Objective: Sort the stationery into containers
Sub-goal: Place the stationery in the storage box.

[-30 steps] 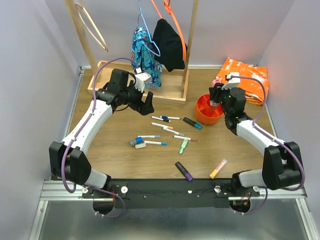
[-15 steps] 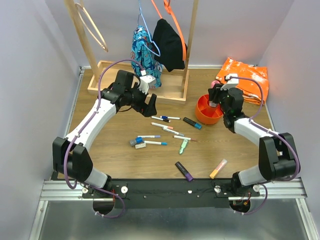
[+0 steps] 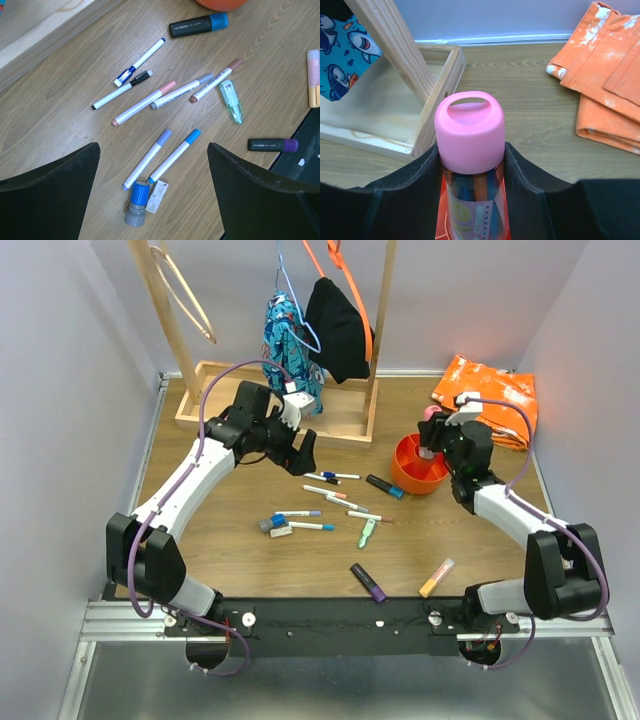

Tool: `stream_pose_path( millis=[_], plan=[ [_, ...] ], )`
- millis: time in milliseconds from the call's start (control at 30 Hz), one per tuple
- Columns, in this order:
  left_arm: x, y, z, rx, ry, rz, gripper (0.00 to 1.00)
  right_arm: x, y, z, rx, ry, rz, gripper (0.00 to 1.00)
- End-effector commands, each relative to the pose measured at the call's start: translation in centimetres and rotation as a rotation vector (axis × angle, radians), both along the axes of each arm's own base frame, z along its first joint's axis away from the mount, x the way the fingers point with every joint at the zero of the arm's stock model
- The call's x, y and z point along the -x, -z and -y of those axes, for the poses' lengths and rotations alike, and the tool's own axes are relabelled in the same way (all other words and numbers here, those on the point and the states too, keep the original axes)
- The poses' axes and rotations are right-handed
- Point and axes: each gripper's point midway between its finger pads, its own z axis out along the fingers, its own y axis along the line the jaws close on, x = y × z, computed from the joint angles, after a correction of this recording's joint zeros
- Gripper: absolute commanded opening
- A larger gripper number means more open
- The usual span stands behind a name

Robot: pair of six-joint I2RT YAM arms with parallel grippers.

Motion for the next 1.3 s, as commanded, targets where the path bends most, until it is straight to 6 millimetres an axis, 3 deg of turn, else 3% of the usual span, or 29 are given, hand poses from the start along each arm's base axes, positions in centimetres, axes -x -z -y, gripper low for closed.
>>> stream_pose_path(
  millis=[0, 100, 300, 367, 467, 633, 767, 867, 1033, 1067, 1267],
  plan=[
    [-0.4, -1.5, 0.4, 0.005, 0.011, 0.060, 0.97, 1.3, -0.8, 0.5, -0.014, 0.011, 0.007, 0.45],
    [-0.2, -1.6, 0.4, 0.007, 0.014, 0.069, 0.97, 1.9, -0.8, 0.7, -0.009, 0.012, -0.001, 0.49],
    [0.1, -1.6, 0.2, -0.001, 0.013, 0.073, 0.97, 2.1, -0.4, 0.6, -0.016, 0.007, 0.023, 0.43],
    [0.2, -1.4, 0.1, -0.010, 0.014, 0.070, 0.97, 2.0, 0.1, 0.6, -0.014, 0.004, 0.024, 0.37],
    [0.3, -1.1, 0.0, -0.017, 0.015, 0.062, 0.97, 1.6, -0.3, 0.6, -0.010, 0.006, 0.056, 0.20],
    [0.3, -0.8, 0.1, -0.022, 0.018, 0.053, 0.97, 1.2, -0.3, 0.8, 0.001, 0.009, 0.073, 0.16],
    [-0.1, -0.7, 0.3, -0.034, 0.025, 0.056, 0.97, 1.2, 0.3, 0.6, -0.013, 0.006, 0.053, 0.46],
    [-0.4, -1.0, 0.6, -0.043, 0.035, 0.075, 0.98, 1.4, 0.2, 0.2, -0.020, -0.014, 0.042, 0.61],
    [-0.6, -1.0, 1.2, -0.042, 0.047, 0.080, 0.98, 1.5, 0.0, 0.3, -0.007, -0.018, 0.035, 0.73],
    [-0.6, -0.8, 1.2, -0.045, 0.049, 0.075, 0.98, 1.6, -0.1, 0.3, -0.007, -0.019, 0.035, 0.81],
    [0.1, -0.6, 1.8, -0.047, 0.080, 0.072, 0.97, 2.2, -1.6, -0.3, -0.009, -0.059, 0.030, 0.84]
  ],
)
